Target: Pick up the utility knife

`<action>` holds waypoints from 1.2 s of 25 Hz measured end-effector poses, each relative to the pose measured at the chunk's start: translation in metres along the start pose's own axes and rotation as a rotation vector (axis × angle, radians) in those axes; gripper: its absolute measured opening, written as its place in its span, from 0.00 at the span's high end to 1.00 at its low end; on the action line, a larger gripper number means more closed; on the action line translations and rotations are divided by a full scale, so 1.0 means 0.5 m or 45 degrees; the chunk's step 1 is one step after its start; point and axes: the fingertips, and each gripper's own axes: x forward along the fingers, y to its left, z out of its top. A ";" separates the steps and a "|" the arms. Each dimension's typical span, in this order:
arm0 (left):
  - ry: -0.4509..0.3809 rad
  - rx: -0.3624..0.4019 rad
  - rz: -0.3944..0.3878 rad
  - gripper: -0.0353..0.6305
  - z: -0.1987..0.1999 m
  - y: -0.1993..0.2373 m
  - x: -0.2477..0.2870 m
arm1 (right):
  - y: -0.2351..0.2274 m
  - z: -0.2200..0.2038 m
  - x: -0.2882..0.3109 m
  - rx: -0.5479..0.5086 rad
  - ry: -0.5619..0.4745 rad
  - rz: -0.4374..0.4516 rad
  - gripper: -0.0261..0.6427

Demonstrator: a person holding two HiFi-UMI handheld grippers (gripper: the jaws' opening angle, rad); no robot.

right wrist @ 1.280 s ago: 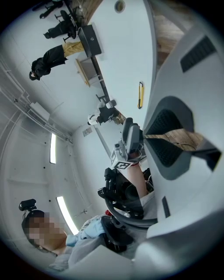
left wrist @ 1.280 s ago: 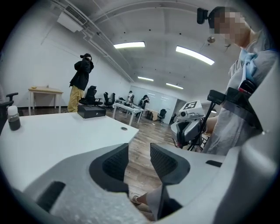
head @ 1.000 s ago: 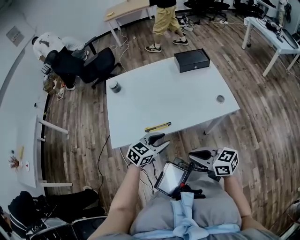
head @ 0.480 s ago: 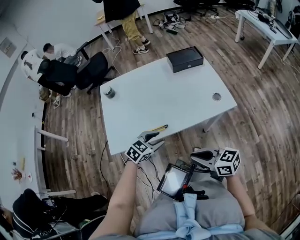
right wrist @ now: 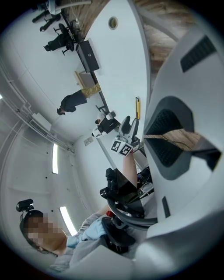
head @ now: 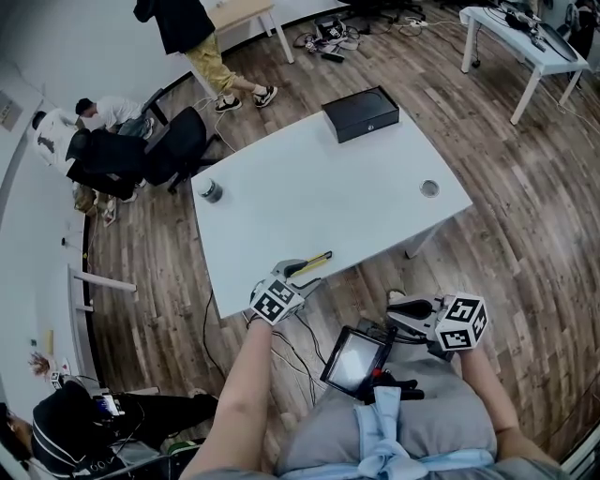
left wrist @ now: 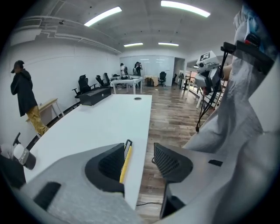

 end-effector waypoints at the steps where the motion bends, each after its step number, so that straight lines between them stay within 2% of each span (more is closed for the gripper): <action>1: 0.031 0.023 -0.005 0.65 -0.011 0.000 0.008 | -0.003 -0.002 -0.004 0.001 0.000 -0.005 0.92; 4: 0.118 0.066 -0.037 0.65 -0.047 0.002 0.035 | -0.011 -0.007 -0.012 0.011 -0.001 -0.019 0.92; 13: 0.223 0.116 -0.047 0.65 -0.069 0.040 0.070 | -0.037 -0.008 -0.023 0.060 -0.004 -0.063 0.92; 30: 0.490 0.237 -0.073 0.66 -0.127 0.063 0.115 | -0.068 -0.004 -0.035 0.090 -0.004 -0.093 0.92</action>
